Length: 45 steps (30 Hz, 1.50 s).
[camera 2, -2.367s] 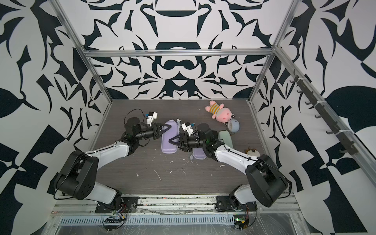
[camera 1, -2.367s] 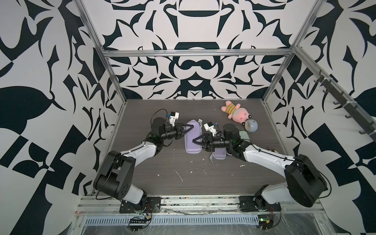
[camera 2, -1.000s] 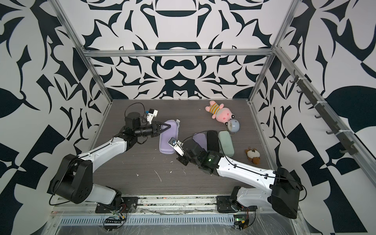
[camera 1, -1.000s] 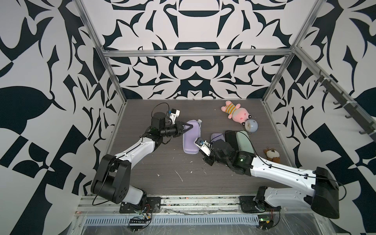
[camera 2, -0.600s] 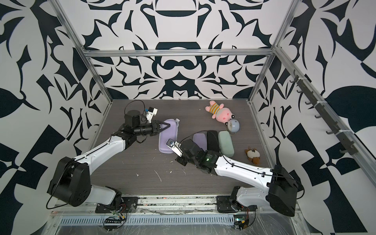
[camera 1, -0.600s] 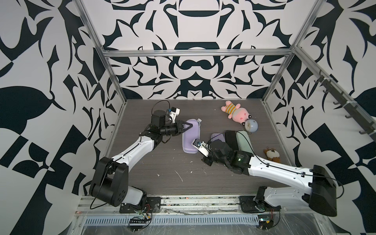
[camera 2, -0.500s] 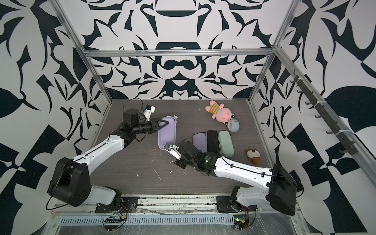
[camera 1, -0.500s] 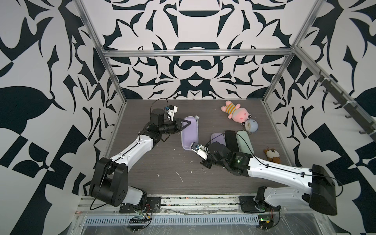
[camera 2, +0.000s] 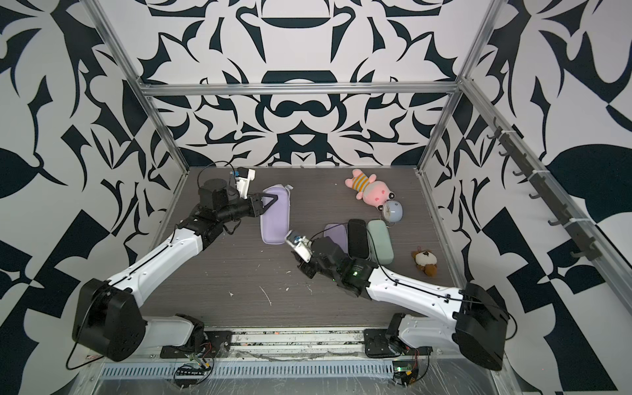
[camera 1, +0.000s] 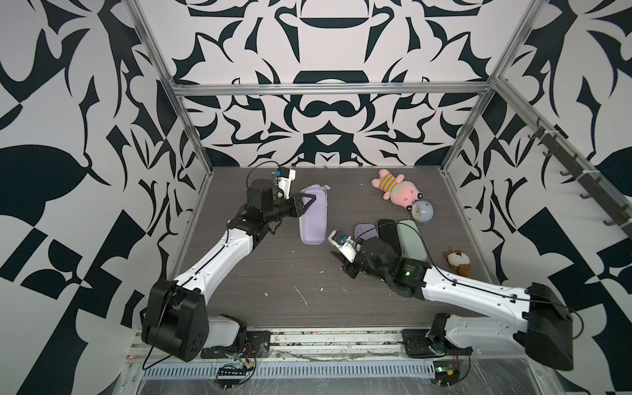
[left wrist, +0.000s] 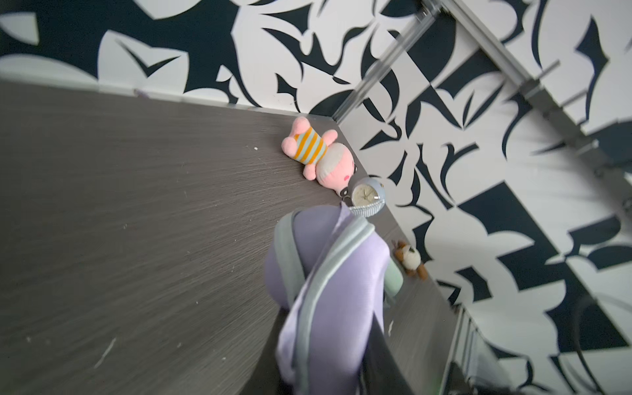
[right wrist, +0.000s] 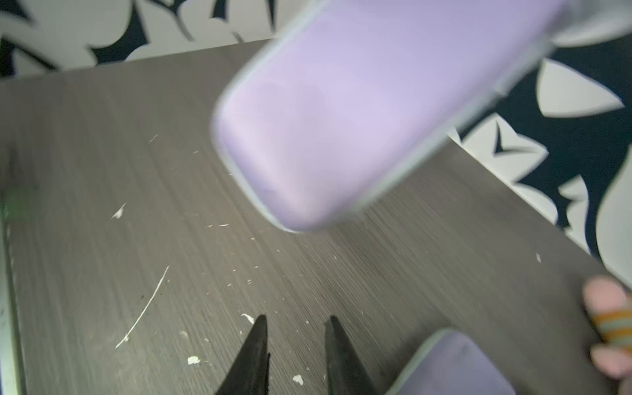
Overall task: Put umbrellas into zippered umbrella sleeves
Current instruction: Zip the zipper on the umbrella sleeve.
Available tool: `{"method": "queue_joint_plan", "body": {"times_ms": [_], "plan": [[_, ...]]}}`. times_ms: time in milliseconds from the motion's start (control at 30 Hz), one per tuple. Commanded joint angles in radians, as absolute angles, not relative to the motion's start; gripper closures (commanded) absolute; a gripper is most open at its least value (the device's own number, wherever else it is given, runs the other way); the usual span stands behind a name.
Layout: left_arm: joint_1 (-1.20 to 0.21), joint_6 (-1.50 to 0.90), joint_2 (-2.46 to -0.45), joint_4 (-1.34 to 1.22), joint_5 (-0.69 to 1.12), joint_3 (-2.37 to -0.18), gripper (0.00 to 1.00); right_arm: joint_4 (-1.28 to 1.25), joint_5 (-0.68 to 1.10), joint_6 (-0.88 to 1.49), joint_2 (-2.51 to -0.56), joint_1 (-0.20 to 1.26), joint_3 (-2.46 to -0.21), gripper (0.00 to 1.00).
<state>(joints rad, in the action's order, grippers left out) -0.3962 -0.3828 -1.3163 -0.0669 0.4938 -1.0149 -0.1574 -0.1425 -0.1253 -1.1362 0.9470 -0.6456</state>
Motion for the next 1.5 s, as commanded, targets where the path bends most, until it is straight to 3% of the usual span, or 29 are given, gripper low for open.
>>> {"method": "queue_joint_plan", "body": {"times_ms": [0, 200, 500, 1067, 1300, 1467], "plan": [[-0.4, -0.139, -1.252, -0.019, 0.549, -1.111, 1.0, -0.415, -0.184, -0.189, -1.111, 0.939, -0.563, 0.56], [-0.4, -0.217, -1.299, -0.078, 0.606, -1.144, 1.0, -0.605, -0.215, -0.214, -1.176, 0.96, -0.543, 0.4], [-0.418, -0.232, -1.295, -0.089, 0.628, -1.141, 1.0, -0.621, -0.248, -0.296, -1.283, 0.971, -0.648, 0.4], [-0.453, -0.246, -1.321, -0.079, 0.633, -1.143, 1.0, -0.569, -0.332, -0.414, -1.357, 0.979, -0.786, 0.64], [-0.459, -0.25, -1.326, -0.076, 0.627, -1.143, 1.0, -0.574, -0.335, -0.435, -1.368, 0.979, -0.816, 0.69], [-0.46, -0.266, -1.334, -0.082, 0.624, -1.147, 1.0, -0.557, -0.291, -0.431, -1.382, 0.981, -0.823, 0.84]]}}
